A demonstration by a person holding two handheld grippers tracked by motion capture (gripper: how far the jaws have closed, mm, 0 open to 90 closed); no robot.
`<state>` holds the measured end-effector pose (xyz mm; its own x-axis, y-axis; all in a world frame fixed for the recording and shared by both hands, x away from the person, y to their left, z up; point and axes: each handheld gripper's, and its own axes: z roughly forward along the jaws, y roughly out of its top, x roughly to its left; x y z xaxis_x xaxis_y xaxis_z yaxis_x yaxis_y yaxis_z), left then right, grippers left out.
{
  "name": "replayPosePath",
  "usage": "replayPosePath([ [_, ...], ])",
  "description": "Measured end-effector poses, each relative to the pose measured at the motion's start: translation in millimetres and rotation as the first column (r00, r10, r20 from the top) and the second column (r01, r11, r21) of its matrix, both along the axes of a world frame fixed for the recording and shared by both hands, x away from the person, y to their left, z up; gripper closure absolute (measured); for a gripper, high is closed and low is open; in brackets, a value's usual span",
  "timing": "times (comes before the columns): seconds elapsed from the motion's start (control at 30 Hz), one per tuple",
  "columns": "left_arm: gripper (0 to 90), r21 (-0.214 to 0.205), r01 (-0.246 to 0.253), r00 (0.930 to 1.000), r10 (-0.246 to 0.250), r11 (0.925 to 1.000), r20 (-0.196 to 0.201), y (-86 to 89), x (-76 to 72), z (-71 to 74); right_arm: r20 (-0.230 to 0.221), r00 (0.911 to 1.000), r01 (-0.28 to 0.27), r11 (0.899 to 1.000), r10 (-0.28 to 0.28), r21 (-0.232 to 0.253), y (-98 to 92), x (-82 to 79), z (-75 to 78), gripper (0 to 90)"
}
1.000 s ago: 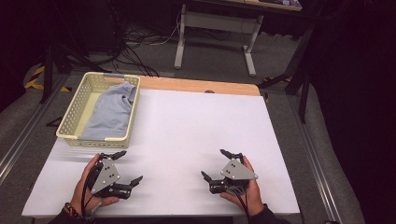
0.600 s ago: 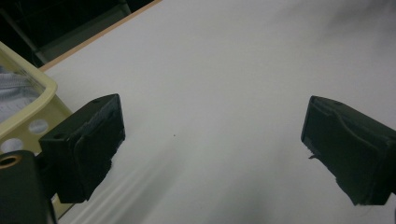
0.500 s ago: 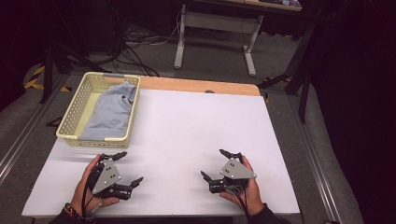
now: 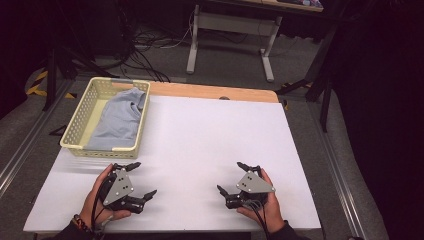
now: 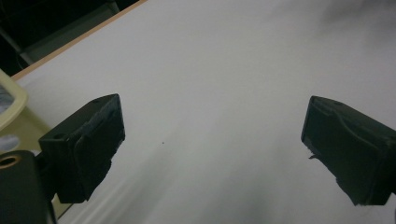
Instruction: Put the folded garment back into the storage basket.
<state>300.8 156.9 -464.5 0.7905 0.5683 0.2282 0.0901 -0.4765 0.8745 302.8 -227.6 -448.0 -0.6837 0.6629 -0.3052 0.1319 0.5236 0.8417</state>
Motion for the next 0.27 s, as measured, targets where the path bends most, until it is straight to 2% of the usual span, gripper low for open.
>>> replayPosePath([
  [0.27,6.9,0.013,0.049,0.9988,-0.049,0.9987,-0.001,-11.0,5.8,1.0,-0.036,0.999,0.025,0.999,-0.026,-0.032,-7.2,-4.5,-5.3,7.0],
])
